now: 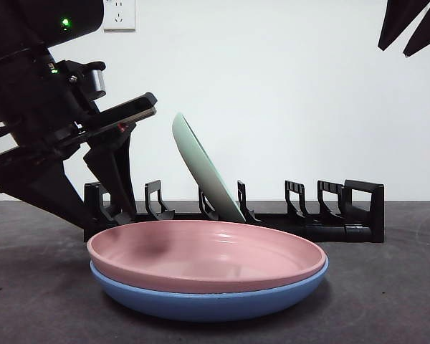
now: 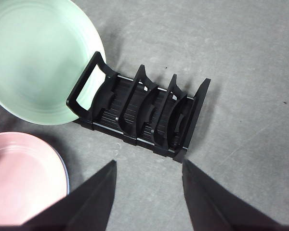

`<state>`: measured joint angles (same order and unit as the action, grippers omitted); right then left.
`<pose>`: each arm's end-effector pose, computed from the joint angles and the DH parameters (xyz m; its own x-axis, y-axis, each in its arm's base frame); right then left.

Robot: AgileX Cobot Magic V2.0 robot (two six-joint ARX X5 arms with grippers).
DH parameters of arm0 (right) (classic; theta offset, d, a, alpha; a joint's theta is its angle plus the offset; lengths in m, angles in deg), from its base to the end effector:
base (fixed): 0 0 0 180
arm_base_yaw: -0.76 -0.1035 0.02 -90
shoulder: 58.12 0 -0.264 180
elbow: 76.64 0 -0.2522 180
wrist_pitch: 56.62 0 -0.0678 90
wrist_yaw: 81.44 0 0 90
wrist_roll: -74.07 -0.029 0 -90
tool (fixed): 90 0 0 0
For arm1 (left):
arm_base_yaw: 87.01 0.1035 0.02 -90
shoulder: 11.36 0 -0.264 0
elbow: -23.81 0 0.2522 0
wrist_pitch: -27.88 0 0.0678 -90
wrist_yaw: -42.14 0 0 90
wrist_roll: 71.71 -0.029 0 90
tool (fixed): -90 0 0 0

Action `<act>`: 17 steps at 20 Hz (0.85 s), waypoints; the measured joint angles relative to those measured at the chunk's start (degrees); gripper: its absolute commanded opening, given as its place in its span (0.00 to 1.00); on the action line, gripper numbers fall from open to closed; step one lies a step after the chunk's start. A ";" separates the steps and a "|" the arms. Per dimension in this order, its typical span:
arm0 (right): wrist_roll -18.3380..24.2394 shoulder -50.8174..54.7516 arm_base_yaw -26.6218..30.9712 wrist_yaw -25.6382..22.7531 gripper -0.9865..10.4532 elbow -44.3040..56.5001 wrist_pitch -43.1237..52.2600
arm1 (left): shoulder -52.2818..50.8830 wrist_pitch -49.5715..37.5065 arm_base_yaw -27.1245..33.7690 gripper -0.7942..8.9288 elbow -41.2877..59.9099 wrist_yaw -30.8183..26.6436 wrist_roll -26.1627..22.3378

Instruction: Place the plate

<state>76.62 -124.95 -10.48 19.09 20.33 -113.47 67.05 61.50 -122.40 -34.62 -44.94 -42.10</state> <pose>0.2259 0.0503 0.3538 0.6960 0.3246 -0.6405 -0.3557 0.9307 0.0852 0.2122 -0.1526 0.1981 0.4536 -0.3848 -0.8038 0.2001 0.9229 -0.3289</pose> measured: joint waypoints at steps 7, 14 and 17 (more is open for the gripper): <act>-0.04 0.00 -2.43 0.02 0.27 0.00 -0.61 | -18.71 5.25 1.55 0.34 -0.17 0.02 -10.12; -3.39 -5.44 -9.70 4.13 0.28 0.00 2.54 | -42.05 16.48 7.45 0.34 -0.17 -5.88 -24.70; -9.14 -11.89 -11.37 13.20 0.28 -0.26 8.68 | -48.33 17.70 9.60 0.34 -0.17 -9.27 -26.71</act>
<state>67.48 -136.84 -21.85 32.29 20.06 -104.79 18.72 79.21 -112.81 -34.80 -54.21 -68.81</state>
